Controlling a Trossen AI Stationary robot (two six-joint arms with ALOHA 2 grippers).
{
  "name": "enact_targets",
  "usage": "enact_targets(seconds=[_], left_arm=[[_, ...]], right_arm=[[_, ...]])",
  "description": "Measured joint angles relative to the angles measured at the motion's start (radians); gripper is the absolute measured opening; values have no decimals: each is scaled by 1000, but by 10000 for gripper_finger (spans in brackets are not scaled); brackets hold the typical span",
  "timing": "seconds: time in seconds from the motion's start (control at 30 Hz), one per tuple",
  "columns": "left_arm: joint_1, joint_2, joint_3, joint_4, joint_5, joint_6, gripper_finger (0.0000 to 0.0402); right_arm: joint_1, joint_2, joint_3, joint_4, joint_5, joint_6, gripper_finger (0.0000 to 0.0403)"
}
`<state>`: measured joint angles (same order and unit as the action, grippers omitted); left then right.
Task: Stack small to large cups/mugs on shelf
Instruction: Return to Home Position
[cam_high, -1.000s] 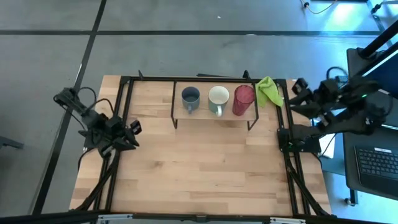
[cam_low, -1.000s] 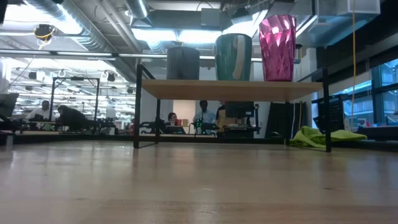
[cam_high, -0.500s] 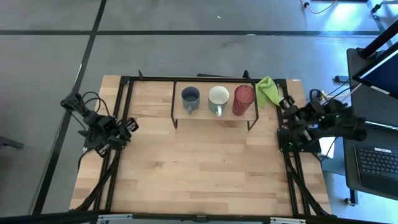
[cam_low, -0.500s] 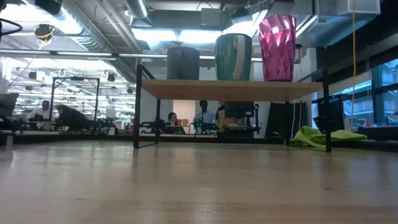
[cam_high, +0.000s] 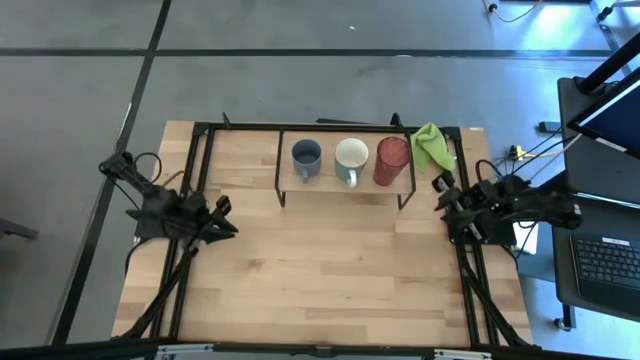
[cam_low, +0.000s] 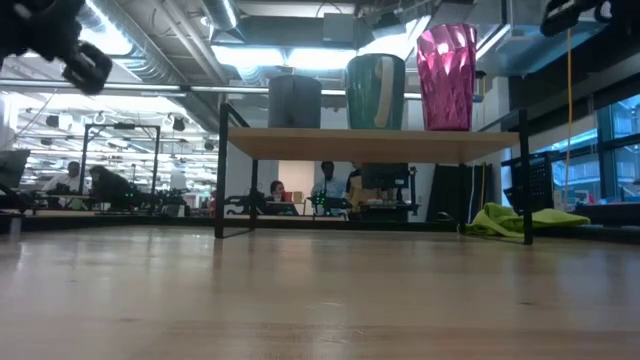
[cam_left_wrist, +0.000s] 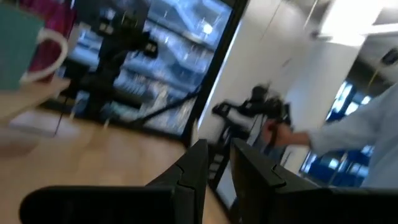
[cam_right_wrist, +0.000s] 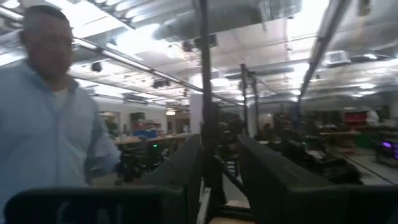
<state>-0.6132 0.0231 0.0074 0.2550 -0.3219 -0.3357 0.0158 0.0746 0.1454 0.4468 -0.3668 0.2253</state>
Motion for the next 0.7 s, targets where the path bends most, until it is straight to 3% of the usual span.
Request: enact_targets(seconds=[0.17, 0.37, 0.5, 0.6, 0.7], left_arm=[[0, 0, 0, -124, -19, -51, 64], [0, 1, 0, -194, -62, -36, 64], [1, 18, 0, -193, -63, 66, 64], [1, 54, 0, -193, -61, 147, 64], [0, 110, 0, -194, -50, 186, 64]], right_arm=[[0, 0, -131, 188, -81, 5, 104], [1, -1, -135, 173, -79, -6, 104], [1, 0, -139, 40, -162, -61, 104], [1, -1, -139, -95, -166, -90, 104], [1, 1, -139, -232, -145, 5, 104]])
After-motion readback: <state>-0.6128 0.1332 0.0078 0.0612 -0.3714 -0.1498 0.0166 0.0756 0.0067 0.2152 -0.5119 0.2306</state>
